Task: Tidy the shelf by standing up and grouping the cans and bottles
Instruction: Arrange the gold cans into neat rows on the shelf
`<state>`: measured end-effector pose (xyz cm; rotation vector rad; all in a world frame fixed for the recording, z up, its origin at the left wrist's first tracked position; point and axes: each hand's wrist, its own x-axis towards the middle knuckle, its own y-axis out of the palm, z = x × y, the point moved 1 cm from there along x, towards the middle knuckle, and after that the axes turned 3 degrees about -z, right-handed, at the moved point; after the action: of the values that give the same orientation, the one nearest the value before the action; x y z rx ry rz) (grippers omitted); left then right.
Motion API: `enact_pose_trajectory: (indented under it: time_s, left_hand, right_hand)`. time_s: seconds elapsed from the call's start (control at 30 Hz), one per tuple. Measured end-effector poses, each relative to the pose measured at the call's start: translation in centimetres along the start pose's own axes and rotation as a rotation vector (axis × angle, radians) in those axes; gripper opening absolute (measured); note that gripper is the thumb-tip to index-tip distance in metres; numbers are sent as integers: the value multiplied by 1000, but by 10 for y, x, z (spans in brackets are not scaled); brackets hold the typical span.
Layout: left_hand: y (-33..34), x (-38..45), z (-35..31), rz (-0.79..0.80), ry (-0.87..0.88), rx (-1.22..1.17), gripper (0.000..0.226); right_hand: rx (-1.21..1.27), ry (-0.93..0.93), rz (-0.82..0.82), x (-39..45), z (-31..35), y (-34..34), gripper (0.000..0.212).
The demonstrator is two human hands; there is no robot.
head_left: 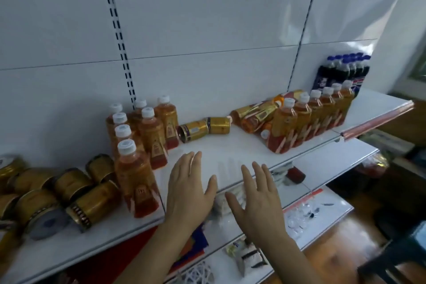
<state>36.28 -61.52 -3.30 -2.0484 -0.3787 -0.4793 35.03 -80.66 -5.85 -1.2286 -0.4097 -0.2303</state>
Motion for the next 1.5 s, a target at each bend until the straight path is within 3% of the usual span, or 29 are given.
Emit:
enact_pose_trajectory:
  time_s: [0.37,0.57,0.73,0.83,0.93,1.07,1.23,1.37,1.5]
  left_hand:
    - [78,131,17,6,-93,193,74]
    - [97,176,33,12,-49,380,75]
    - [108,195,43,119,-142,557,76]
    - [106,196,41,64,-198,648,71]
    - [108,184,35,27,-225,690,73]
    - [108,173,33,-13,-274,582,83]
    - [97,148,21,-51,-297,423,77]
    - [79,116,1,-135,-338,189,93]
    - [75,95,-16,-232,-470,-69,86]
  right_hand:
    - [29,-89,72,146,-34,41,86]
    - [99,-191,71,208,-42,80,91]
    - [150,-212,235,249,-45,102,93]
    - [184,-213,310,268,-49,113,94]
    - [179,-207,275,267,-53,121,87]
    - [240,-212,249,265,-53,117,72]
    - [419,-120,305,236,-67,96,60]
    - [547,-107,296,217,-84,78,68]
    - [643,-145,267,207,-80,67,81]
